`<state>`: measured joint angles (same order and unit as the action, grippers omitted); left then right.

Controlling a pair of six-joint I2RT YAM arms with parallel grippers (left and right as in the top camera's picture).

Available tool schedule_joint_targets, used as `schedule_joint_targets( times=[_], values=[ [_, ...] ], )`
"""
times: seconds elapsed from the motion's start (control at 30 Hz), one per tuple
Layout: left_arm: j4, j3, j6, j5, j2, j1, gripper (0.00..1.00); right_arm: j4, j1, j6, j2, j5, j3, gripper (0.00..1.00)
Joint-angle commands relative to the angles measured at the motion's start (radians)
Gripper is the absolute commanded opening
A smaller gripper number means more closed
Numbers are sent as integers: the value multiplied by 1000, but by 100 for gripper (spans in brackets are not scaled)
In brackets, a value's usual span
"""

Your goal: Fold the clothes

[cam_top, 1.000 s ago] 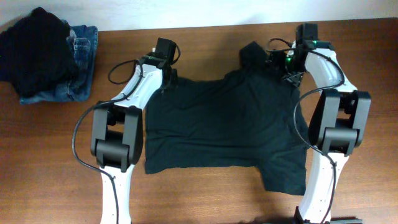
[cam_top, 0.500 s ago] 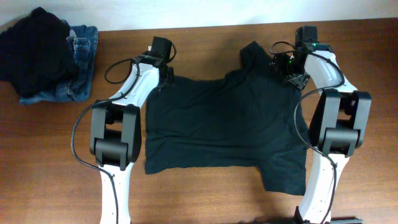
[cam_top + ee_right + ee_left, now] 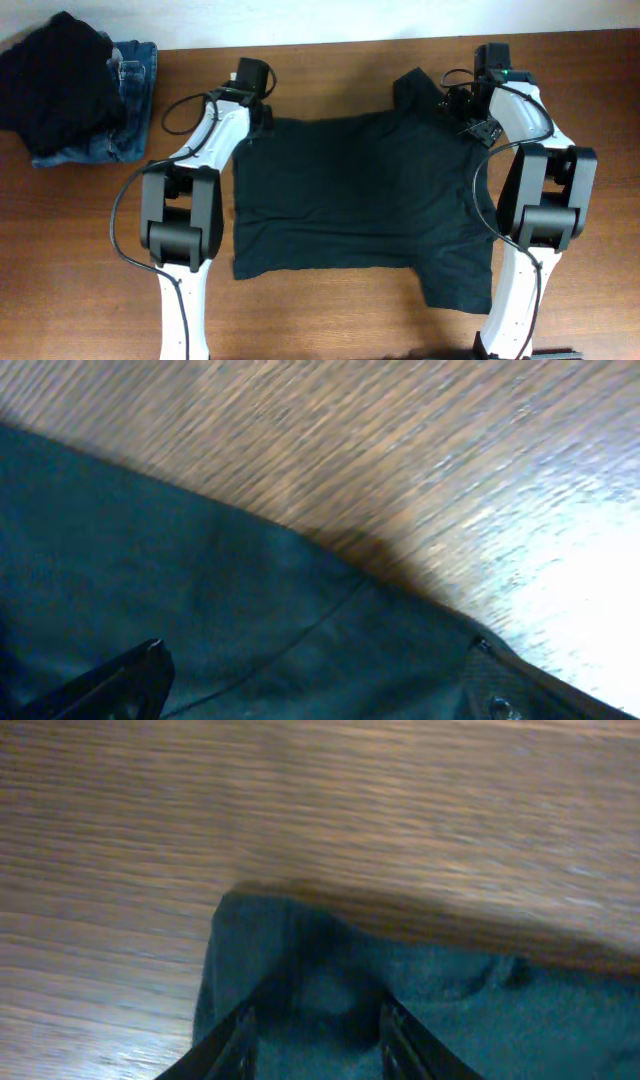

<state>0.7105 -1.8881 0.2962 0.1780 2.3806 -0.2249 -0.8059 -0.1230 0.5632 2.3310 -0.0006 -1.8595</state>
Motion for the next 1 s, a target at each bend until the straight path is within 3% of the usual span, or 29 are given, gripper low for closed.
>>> schedule_joint_targets(
  times=[0.0,0.53,0.77,0.97],
  values=[
    [11,12,2,51,60,40,40,-6,-2,26,-34,58,14,98],
    [7,10,-6,51,59,73,40,-6,-2,26,-34,63,14,98],
    [177,-97,-13,59,20,72,38,-13,-2,26,-48,81,13,93],
    [323,-256,-13,81,-76,72,40,-97,-1,26,-179,193,13,91]
  ],
)
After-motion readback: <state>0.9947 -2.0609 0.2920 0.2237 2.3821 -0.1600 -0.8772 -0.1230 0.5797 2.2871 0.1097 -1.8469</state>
